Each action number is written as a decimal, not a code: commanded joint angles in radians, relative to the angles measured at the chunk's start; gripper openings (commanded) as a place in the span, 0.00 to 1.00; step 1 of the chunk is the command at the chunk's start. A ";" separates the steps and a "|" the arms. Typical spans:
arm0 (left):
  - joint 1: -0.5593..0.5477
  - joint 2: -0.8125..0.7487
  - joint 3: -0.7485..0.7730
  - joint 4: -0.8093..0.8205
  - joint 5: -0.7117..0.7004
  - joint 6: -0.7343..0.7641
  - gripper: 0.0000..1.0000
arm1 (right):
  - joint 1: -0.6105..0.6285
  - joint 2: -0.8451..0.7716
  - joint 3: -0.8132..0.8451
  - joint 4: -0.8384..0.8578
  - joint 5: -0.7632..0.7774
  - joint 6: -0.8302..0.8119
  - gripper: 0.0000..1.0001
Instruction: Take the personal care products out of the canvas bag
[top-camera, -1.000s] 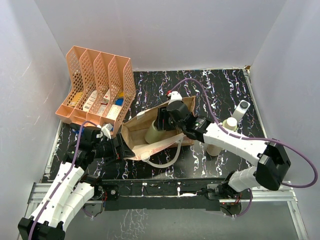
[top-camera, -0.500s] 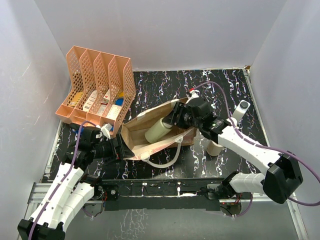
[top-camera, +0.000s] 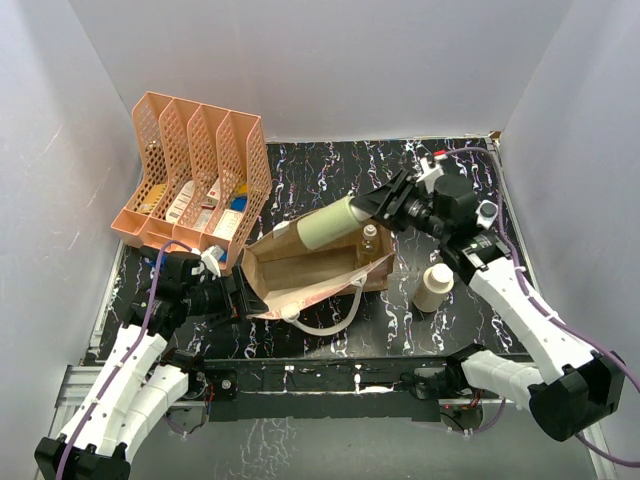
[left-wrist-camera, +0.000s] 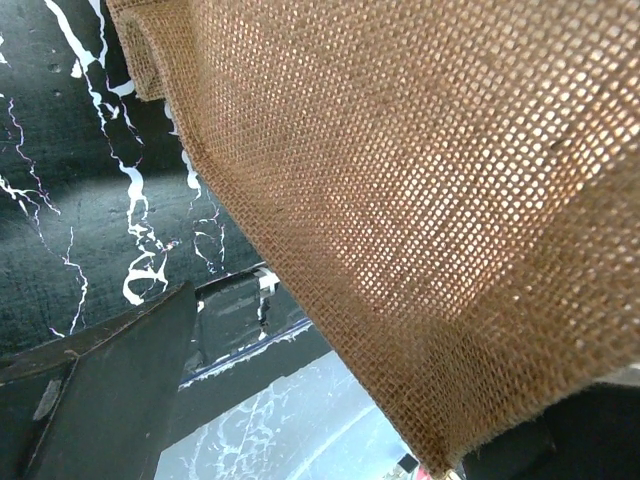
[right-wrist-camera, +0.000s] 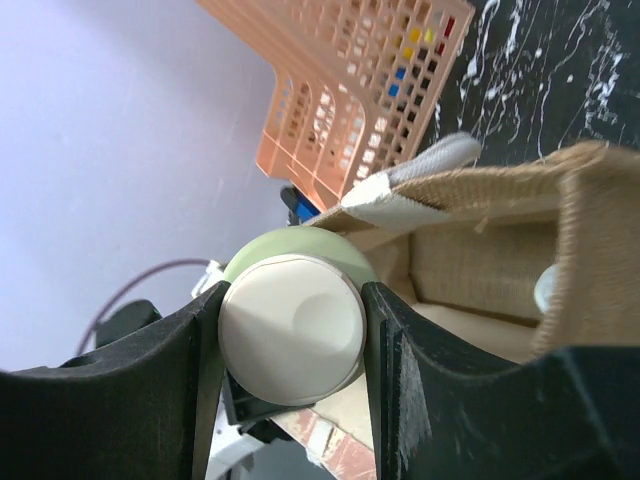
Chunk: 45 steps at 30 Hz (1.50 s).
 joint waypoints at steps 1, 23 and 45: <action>0.000 0.002 0.034 -0.039 -0.014 0.021 0.95 | -0.135 -0.064 0.112 0.168 -0.133 0.128 0.08; -0.001 0.012 0.059 -0.043 -0.026 0.041 0.95 | -0.597 0.283 0.394 0.163 -0.253 -0.047 0.08; -0.001 -0.015 0.042 -0.043 -0.016 0.012 0.95 | -0.467 0.462 0.317 0.117 0.438 -0.901 0.08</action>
